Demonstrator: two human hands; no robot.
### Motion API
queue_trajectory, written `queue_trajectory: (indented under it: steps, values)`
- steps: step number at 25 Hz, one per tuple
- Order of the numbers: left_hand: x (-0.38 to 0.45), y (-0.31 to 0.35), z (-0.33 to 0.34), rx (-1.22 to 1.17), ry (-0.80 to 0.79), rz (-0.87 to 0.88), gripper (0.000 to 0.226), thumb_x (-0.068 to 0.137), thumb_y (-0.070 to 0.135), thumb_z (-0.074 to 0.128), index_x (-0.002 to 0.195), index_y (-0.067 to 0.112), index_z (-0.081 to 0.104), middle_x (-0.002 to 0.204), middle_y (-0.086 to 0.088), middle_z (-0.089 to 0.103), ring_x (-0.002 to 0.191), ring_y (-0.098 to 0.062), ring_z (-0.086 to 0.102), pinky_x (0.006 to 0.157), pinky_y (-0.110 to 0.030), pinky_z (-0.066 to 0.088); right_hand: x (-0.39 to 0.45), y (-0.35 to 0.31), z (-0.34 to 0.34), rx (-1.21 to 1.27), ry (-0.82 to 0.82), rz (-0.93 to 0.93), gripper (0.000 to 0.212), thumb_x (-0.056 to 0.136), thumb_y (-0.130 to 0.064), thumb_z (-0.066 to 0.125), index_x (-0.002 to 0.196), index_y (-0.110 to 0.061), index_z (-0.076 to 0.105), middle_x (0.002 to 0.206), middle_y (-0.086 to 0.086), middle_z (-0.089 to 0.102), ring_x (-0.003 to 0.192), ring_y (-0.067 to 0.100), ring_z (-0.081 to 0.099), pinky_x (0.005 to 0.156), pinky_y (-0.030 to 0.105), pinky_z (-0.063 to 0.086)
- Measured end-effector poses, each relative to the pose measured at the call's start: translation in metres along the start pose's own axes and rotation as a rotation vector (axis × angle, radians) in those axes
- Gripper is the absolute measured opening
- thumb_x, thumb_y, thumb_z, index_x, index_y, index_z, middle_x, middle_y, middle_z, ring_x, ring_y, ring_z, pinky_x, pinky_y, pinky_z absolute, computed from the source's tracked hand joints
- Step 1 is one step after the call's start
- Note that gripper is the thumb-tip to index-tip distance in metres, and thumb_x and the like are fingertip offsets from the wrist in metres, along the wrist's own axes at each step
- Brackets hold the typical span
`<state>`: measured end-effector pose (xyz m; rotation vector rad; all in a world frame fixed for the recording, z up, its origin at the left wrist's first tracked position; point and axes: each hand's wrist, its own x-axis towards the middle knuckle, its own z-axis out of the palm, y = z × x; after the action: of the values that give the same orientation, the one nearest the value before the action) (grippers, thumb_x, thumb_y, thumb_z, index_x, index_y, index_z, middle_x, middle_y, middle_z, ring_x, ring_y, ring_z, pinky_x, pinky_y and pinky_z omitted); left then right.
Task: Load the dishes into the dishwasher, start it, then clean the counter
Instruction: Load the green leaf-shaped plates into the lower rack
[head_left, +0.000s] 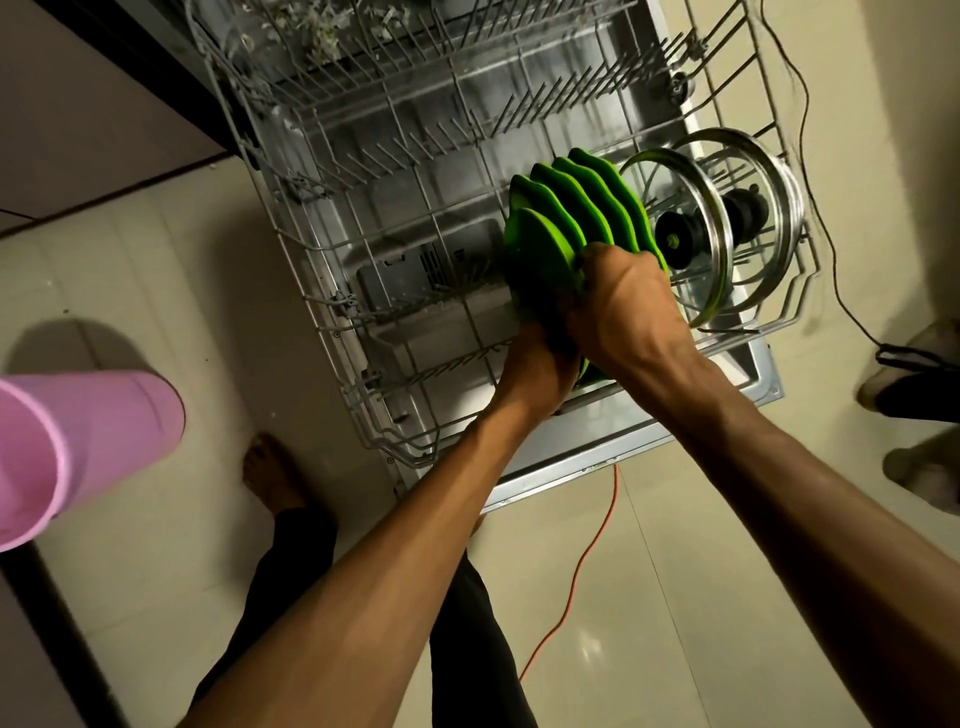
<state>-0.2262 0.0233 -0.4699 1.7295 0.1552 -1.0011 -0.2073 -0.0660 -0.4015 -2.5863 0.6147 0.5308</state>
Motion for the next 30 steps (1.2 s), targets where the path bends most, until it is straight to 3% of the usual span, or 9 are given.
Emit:
queue_trajectory:
  steps: [5, 8, 11, 14, 16, 19, 22, 25, 30]
  values:
    - [-0.007, 0.006, -0.003, -0.037, 0.013, -0.007, 0.033, 0.1, 0.02, 0.046, 0.068, 0.024, 0.05, 0.061, 0.01, 0.052, 0.058, -0.004, 0.047, 0.056, -0.023, 0.035, -0.008, 0.009, 0.003, 0.0, 0.06, -0.023, 0.018, 0.087, -0.013, 0.057, 0.101, -0.003, 0.064, 0.084, 0.019, 0.066, 0.075, 0.038, 0.063, 0.066, 0.041, 0.056]
    - [-0.007, 0.005, -0.003, -0.053, -0.009, -0.025, 0.03, 0.1, 0.022, 0.045, 0.072, 0.026, 0.054, 0.065, 0.01, 0.054, 0.062, -0.008, 0.05, 0.06, -0.025, 0.037, -0.014, 0.011, 0.008, 0.09, 0.079, 0.015, 0.013, 0.091, -0.008, 0.059, 0.101, -0.008, 0.067, 0.081, 0.011, 0.066, 0.064, 0.025, 0.063, 0.056, 0.023, 0.051]
    - [-0.009, 0.007, -0.008, -0.023, -0.05, -0.061, 0.029, 0.098, 0.023, 0.044, 0.071, 0.025, 0.054, 0.066, 0.006, 0.053, 0.064, -0.014, 0.049, 0.063, -0.026, 0.036, -0.011, 0.012, 0.007, 0.15, 0.064, 0.05, 0.01, 0.093, -0.009, 0.059, 0.098, -0.011, 0.068, 0.071, 0.001, 0.058, 0.05, 0.012, 0.053, 0.039, 0.005, 0.031]
    - [-0.016, 0.015, -0.016, 0.11, -0.042, -0.056, 0.022, 0.099, 0.022, 0.045, 0.079, 0.022, 0.056, 0.083, -0.008, 0.067, 0.081, -0.029, 0.06, 0.061, -0.025, 0.036, -0.016, 0.007, 0.008, 0.059, 0.117, -0.007, 0.015, 0.094, -0.02, 0.059, 0.105, -0.011, 0.064, 0.085, 0.008, 0.065, 0.074, 0.03, 0.065, 0.053, 0.024, 0.044]
    - [-0.025, 0.02, -0.026, 0.231, -0.006, 0.018, 0.017, 0.097, 0.023, 0.048, 0.104, 0.018, 0.062, 0.106, -0.009, 0.07, 0.098, -0.026, 0.064, 0.071, -0.026, 0.045, -0.025, 0.002, 0.01, 0.043, 0.186, -0.035, 0.035, 0.095, -0.027, 0.057, 0.124, -0.008, 0.058, 0.112, 0.014, 0.066, 0.099, 0.033, 0.063, 0.075, 0.033, 0.049]
    - [-0.049, 0.031, -0.05, 0.36, 0.059, 0.171, 0.047, 0.091, 0.023, 0.05, 0.138, 0.017, 0.049, 0.131, -0.007, 0.061, 0.118, -0.023, 0.057, 0.096, -0.036, 0.048, -0.044, -0.009, 0.006, 0.142, 0.241, -0.061, 0.05, 0.094, -0.032, 0.057, 0.134, -0.002, 0.051, 0.128, 0.014, 0.061, 0.114, 0.031, 0.058, 0.094, 0.034, 0.045]
    - [-0.086, 0.049, -0.069, 0.42, 0.1, 0.234, 0.054, 0.095, 0.022, 0.055, 0.146, 0.014, 0.04, 0.143, -0.005, 0.05, 0.131, -0.02, 0.046, 0.108, -0.027, 0.037, -0.067, -0.018, -0.01, 0.202, 0.194, -0.054, 0.052, 0.095, -0.034, 0.058, 0.137, -0.005, 0.05, 0.13, 0.013, 0.06, 0.117, 0.027, 0.057, 0.095, 0.023, 0.04]
    - [-0.124, 0.066, -0.084, 0.485, 0.101, 0.236, 0.055, 0.097, 0.027, 0.053, 0.148, 0.018, 0.035, 0.149, 0.001, 0.042, 0.137, -0.014, 0.037, 0.103, -0.012, 0.023, -0.092, -0.031, -0.031, 0.222, 0.141, -0.04, 0.052, 0.096, -0.038, 0.056, 0.14, -0.009, 0.047, 0.134, 0.01, 0.058, 0.12, 0.024, 0.054, 0.092, 0.021, 0.037]
    - [-0.181, 0.096, -0.111, 0.524, 0.221, 0.327, 0.054, 0.097, 0.04, 0.045, 0.146, 0.017, 0.039, 0.148, 0.001, 0.044, 0.136, -0.012, 0.038, 0.108, -0.016, 0.026, -0.138, -0.072, -0.083, 0.271, 0.106, -0.099, 0.051, 0.098, -0.046, 0.048, 0.139, -0.015, 0.048, 0.133, 0.003, 0.058, 0.11, 0.005, 0.048, 0.084, 0.001, 0.029]
